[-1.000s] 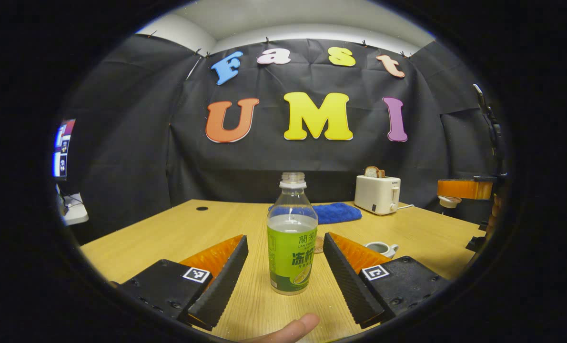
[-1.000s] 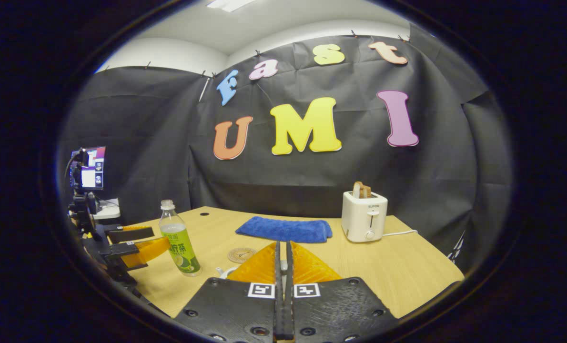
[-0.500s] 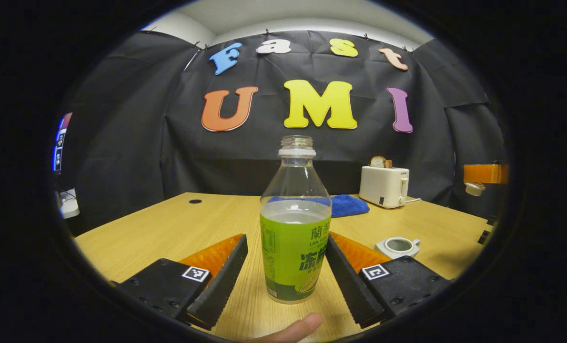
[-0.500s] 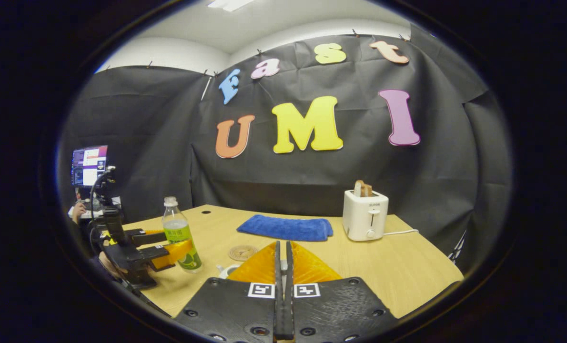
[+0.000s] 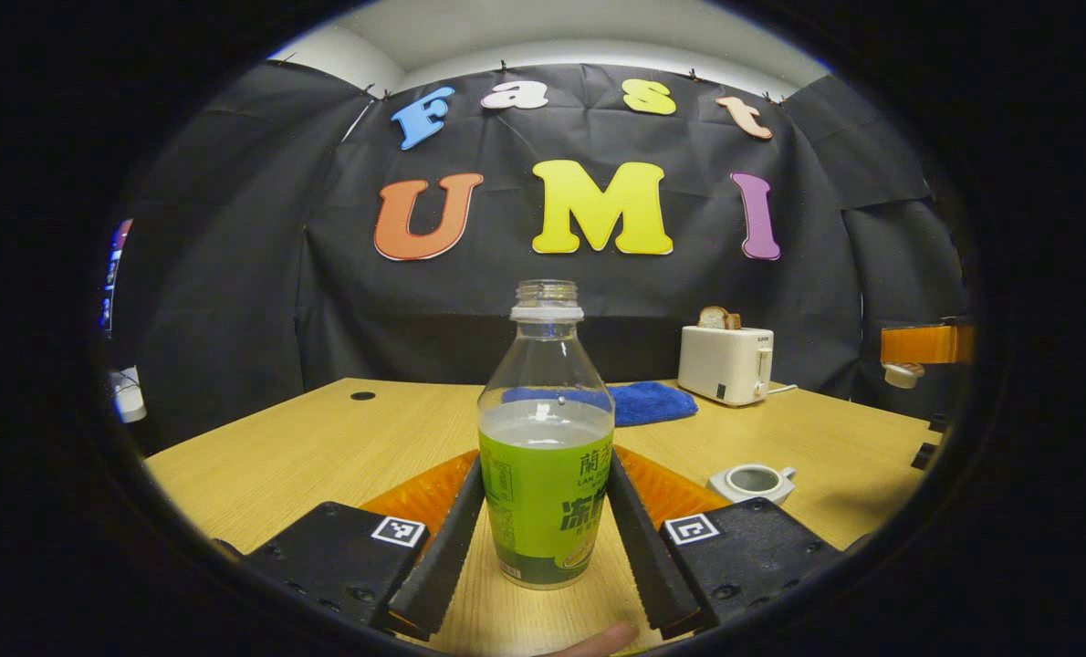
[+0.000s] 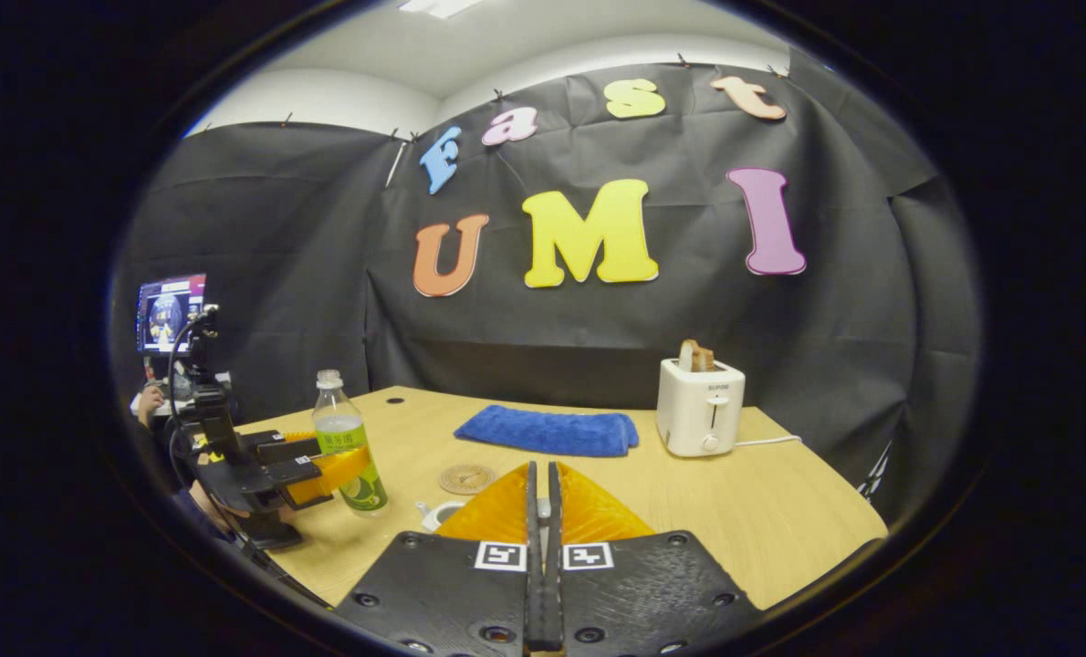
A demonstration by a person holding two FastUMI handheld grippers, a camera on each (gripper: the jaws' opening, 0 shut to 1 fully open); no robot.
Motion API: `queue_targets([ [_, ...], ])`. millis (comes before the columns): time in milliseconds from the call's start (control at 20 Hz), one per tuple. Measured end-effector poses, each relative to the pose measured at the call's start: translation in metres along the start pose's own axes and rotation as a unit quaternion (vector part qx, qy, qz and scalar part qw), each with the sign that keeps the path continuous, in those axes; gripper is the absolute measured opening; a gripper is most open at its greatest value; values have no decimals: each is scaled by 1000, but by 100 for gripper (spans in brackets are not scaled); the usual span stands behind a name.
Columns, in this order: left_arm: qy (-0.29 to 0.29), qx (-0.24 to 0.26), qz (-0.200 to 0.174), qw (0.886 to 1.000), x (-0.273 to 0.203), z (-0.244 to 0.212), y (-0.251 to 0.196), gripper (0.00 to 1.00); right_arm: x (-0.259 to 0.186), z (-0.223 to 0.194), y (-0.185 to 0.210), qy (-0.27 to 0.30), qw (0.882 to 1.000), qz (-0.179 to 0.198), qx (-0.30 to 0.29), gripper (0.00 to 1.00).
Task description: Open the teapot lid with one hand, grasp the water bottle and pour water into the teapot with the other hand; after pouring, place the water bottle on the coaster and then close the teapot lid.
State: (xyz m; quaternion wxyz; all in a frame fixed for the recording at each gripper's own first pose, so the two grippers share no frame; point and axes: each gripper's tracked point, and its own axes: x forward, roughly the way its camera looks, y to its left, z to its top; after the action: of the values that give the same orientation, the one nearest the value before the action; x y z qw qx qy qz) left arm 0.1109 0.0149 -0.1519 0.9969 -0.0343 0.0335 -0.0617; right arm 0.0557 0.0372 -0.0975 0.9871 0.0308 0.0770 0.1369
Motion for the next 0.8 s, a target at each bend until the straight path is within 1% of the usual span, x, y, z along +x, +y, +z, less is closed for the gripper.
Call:
queue_targets([
  [150,0,-3,-1,1000,-2,1,0,79,0,-1,1,0,1000,1,-1,0],
  [350,-18,29,16,999,-13,21,4,78,-2,1,-2,-2,1000,-3,-5,0],
  [600,-22,32,26,999,-28,44,3,78,-2,3,-3,-2,1000,-4,-7,0],
  [800,-25,58,38,997,-40,55,6,78,-2,0,-8,2,1000,-8,-5,0],
])
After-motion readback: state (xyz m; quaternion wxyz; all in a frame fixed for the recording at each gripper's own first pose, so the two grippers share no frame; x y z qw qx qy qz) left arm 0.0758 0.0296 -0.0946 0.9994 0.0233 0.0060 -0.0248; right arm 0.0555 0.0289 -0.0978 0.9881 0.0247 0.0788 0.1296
